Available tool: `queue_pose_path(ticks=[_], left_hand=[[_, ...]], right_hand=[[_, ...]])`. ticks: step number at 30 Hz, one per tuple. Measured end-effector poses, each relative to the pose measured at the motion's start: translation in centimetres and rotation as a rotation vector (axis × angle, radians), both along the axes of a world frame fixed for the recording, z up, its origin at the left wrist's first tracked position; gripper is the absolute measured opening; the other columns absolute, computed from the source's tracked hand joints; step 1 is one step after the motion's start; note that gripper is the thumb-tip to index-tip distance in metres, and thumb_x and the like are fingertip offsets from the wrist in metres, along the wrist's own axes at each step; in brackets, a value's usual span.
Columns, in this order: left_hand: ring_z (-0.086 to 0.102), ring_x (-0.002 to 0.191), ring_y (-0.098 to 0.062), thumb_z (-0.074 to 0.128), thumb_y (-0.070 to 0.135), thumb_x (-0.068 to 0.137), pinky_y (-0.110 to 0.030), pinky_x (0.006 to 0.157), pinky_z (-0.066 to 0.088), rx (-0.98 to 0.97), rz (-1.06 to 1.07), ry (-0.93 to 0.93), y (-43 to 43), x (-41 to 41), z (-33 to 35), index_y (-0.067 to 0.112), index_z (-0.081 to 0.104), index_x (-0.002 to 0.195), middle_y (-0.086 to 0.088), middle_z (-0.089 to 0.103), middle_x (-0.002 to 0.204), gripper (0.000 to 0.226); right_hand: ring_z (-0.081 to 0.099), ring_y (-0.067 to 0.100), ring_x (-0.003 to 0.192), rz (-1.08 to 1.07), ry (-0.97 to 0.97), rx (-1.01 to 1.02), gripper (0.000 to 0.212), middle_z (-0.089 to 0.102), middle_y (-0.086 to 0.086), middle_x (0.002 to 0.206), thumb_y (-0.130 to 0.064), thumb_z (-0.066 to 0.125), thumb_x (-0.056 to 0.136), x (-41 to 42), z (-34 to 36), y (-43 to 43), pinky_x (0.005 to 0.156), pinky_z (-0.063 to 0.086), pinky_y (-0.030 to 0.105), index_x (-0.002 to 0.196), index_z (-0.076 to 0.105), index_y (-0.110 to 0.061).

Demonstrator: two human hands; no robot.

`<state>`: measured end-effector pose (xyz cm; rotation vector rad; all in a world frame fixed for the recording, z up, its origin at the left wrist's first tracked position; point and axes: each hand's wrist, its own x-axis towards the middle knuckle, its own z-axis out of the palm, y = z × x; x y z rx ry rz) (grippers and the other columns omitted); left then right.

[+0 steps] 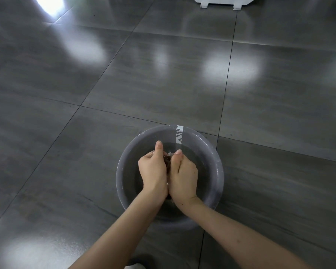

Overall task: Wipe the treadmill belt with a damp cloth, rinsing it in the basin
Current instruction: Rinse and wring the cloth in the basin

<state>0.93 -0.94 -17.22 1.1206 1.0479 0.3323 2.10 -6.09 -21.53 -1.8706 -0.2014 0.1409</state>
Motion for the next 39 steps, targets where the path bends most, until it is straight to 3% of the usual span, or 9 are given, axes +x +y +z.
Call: queue_pose_path(ticks=[3,8,13,18,20,26,31,36,39], left_hand=[[0.061,0.058,-0.018,0.054,0.027,0.094,-0.030,0.062,0.051,-0.119,0.052,0.063,0.3,0.1,-0.2,0.006,0.059,0.066,-0.003,0.062,0.055,0.036],[0.063,0.066,-0.022,0.056,0.022,0.092,-0.030,0.063,0.049,-0.315,0.156,0.143,0.6,0.2,-0.5,0.009,0.063,0.072,-0.005,0.065,0.067,0.025],[0.062,0.073,-0.022,0.057,0.022,0.090,-0.032,0.062,0.045,-0.413,0.210,0.205,0.9,0.4,-0.7,0.012,0.064,0.076,-0.005,0.065,0.076,0.019],[0.057,0.067,-0.022,0.055,0.024,0.089,-0.033,0.059,0.043,-0.511,0.231,0.266,1.5,0.7,-0.8,0.012,0.065,0.083,-0.005,0.062,0.075,0.017],[0.059,0.072,-0.024,0.057,0.027,0.089,-0.037,0.062,0.044,-0.527,0.221,0.301,1.6,0.2,-1.2,0.013,0.067,0.088,-0.006,0.064,0.082,0.018],[0.061,0.096,-0.032,0.058,0.035,0.090,-0.043,0.080,0.049,-0.587,-0.157,0.178,3.6,-0.2,-0.2,0.011,0.060,0.107,-0.017,0.063,0.106,0.029],[0.064,0.093,-0.023,0.067,0.013,0.083,-0.037,0.077,0.054,-0.245,-0.603,0.277,5.2,0.0,0.5,0.015,0.058,0.114,-0.009,0.066,0.105,0.033],[0.066,0.095,-0.025,0.065,-0.009,0.078,-0.031,0.067,0.059,-0.136,-0.785,0.256,6.6,1.6,0.9,0.010,0.056,0.121,-0.013,0.064,0.110,0.048],[0.066,0.096,-0.023,0.065,-0.010,0.077,-0.029,0.070,0.059,-0.105,-0.831,0.247,7.4,3.8,1.4,0.011,0.059,0.115,-0.012,0.064,0.110,0.044]], right_hand=[[0.059,0.015,0.055,0.053,-0.089,-0.077,0.054,0.062,0.003,0.060,-0.042,0.018,0.093,0.1,-0.6,0.1,0.056,0.047,0.031,0.064,0.057,-0.015],[0.050,0.012,0.040,0.078,-0.368,-0.167,0.052,0.057,0.003,0.048,-0.026,0.026,0.094,0.5,-1.2,0.0,0.047,0.027,0.014,0.058,0.059,-0.008],[0.052,0.016,0.043,0.141,-0.430,-0.151,0.058,0.056,0.003,0.051,-0.031,0.023,0.100,1.0,-2.0,-0.1,0.044,0.044,0.029,0.060,0.058,-0.009],[0.051,0.015,0.042,0.164,-0.604,-0.215,0.066,0.056,0.001,0.050,-0.035,0.016,0.102,1.6,-2.3,0.0,0.052,0.029,0.013,0.060,0.060,-0.009],[0.053,0.013,0.044,0.209,-0.602,-0.234,0.065,0.057,0.000,0.051,-0.034,0.017,0.103,1.5,-2.9,0.1,0.050,0.040,0.018,0.063,0.061,-0.009],[0.061,-0.004,0.078,0.250,-0.096,-0.112,0.035,0.069,-0.006,0.087,-0.033,0.032,0.102,2.3,-2.7,-2.1,0.077,0.043,0.008,0.094,0.064,-0.025],[0.067,0.017,0.091,0.233,0.475,0.128,0.029,0.072,0.004,0.091,-0.034,0.043,0.099,4.3,-0.5,-2.9,0.087,0.052,0.035,0.088,0.068,-0.023],[0.066,0.003,0.087,0.268,0.429,0.098,0.028,0.071,-0.006,0.088,-0.033,0.044,0.099,6.3,1.0,-4.5,0.074,0.049,0.014,0.095,0.069,-0.021],[0.067,0.008,0.082,0.238,0.431,0.088,0.031,0.072,-0.001,0.084,-0.033,0.044,0.099,7.6,1.8,-4.3,0.070,0.050,0.017,0.095,0.069,-0.016]])
